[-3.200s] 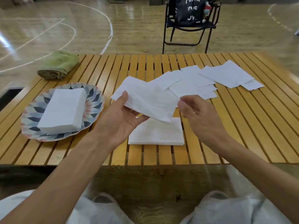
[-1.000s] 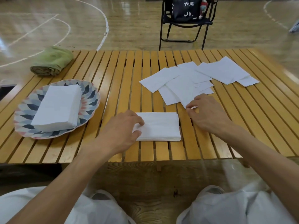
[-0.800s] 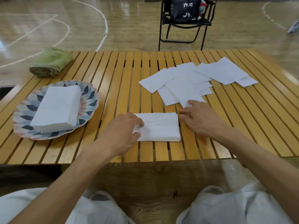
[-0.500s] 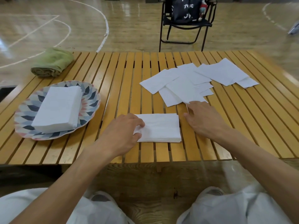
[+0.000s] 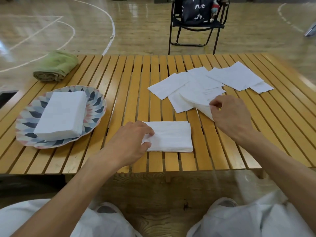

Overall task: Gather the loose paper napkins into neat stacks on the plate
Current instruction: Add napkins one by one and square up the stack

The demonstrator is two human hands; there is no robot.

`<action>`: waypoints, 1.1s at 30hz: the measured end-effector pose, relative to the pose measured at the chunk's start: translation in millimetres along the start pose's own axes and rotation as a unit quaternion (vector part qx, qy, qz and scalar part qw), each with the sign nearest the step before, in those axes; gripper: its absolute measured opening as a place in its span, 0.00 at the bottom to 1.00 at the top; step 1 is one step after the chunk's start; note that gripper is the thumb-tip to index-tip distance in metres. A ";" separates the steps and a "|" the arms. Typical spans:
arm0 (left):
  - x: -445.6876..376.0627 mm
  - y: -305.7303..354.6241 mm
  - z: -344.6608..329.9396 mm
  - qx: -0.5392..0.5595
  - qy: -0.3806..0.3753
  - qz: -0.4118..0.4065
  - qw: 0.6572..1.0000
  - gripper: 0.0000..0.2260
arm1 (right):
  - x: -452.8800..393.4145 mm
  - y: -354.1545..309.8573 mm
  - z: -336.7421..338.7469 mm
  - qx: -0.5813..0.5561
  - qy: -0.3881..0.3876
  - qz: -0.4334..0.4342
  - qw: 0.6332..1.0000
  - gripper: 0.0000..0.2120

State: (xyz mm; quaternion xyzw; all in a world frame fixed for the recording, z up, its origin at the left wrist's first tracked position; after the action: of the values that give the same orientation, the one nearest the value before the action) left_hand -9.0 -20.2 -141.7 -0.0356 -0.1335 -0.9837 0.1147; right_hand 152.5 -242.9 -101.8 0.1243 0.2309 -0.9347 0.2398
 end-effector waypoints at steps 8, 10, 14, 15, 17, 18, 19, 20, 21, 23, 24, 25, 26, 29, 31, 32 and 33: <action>0.6 0.1 -0.5 -0.002 -0.002 0.000 1.000 0.18 | -1.4 -9.8 4.2 -0.021 -0.020 0.056 0.998 0.05; 1.1 -0.1 -0.2 0.000 -0.007 -0.001 1.000 0.18 | 2.4 -6.0 -9.7 -0.014 -0.088 0.030 0.996 0.04; 1.4 0.8 0.5 0.000 -0.011 0.000 1.000 0.18 | 5.1 4.0 -15.5 -0.035 -0.110 -0.019 0.993 0.08; 1.5 0.8 0.5 -0.001 -0.011 0.000 1.000 0.18 | 4.0 4.6 -13.8 -0.044 -0.106 -0.021 0.993 0.08; 2.1 0.6 0.5 -0.001 -0.011 0.000 1.000 0.18 | 2.5 5.0 -14.4 -0.037 -0.113 -0.012 0.993 0.08; 2.4 0.5 0.3 0.000 -0.013 0.000 1.000 0.18 | 2.5 5.6 -16.6 -0.025 -0.122 -0.007 0.992 0.09; 2.5 0.4 0.0 0.000 -0.015 0.000 1.000 0.18 | 3.2 7.2 -19.8 -0.015 -0.133 -0.006 0.991 0.11; 2.7 0.4 -0.1 0.000 -0.016 0.001 1.000 0.19 | 4.4 8.6 -23.3 -0.008 -0.145 -0.008 0.989 0.13; 2.8 0.3 0.1 0.000 -0.018 0.002 1.000 0.19 | 5.6 8.7 -26.4 -0.001 -0.154 -0.008 0.988 0.14; 2.9 0.6 0.5 -0.001 -0.019 0.002 1.000 0.19 | 7.1 6.2 -31.0 0.020 -0.160 0.007 0.987 0.17; 2.7 0.9 0.4 -0.001 -0.020 0.002 1.000 0.19 | 7.5 4.5 -32.8 0.036 -0.159 0.017 0.986 0.18; 2.6 1.1 0.3 -0.001 -0.021 0.003 1.000 0.19 | 7.8 2.4 -34.2 0.054 -0.160 0.026 0.985 0.18; 2.5 1.1 0.3 0.000 -0.021 0.003 1.000 0.19 | 7.9 0.3 -35.6 0.071 -0.162 0.033 0.984 0.18; 2.2 1.2 0.3 0.001 -0.022 0.003 1.000 0.19 | 7.7 -3.4 -38.7 0.088 -0.173 0.043 0.980 0.15; 2.1 1.1 0.3 -0.001 -0.022 0.002 1.000 0.19 | 7.9 -4.7 -38.8 0.097 -0.174 0.049 0.979 0.11; 2.2 1.0 0.2 -0.001 -0.022 0.003 1.000 0.19 | 8.2 -4.8 -38.3 0.101 -0.171 0.049 0.979 0.09; 2.3 0.9 0.3 -0.001 -0.022 0.003 1.000 0.19 | 8.2 -4.2 -37.5 0.102 -0.168 0.047 0.979 0.06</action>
State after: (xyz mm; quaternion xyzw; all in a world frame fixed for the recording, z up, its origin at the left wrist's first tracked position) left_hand -11.1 -21.5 -141.0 -0.0576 -0.1348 -0.9825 0.1148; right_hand 148.0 -224.4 -135.3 0.0001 0.0846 -0.9485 0.3053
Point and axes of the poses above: each hand's wrist, its own x-axis away from the middle knuckle, its own z-axis out of the back of the hand, y = z × x, the point moved 7 cm from there along -x, towards the middle knuckle, and after that the axes turned 6 degrees about z, right-handed, at the moved point
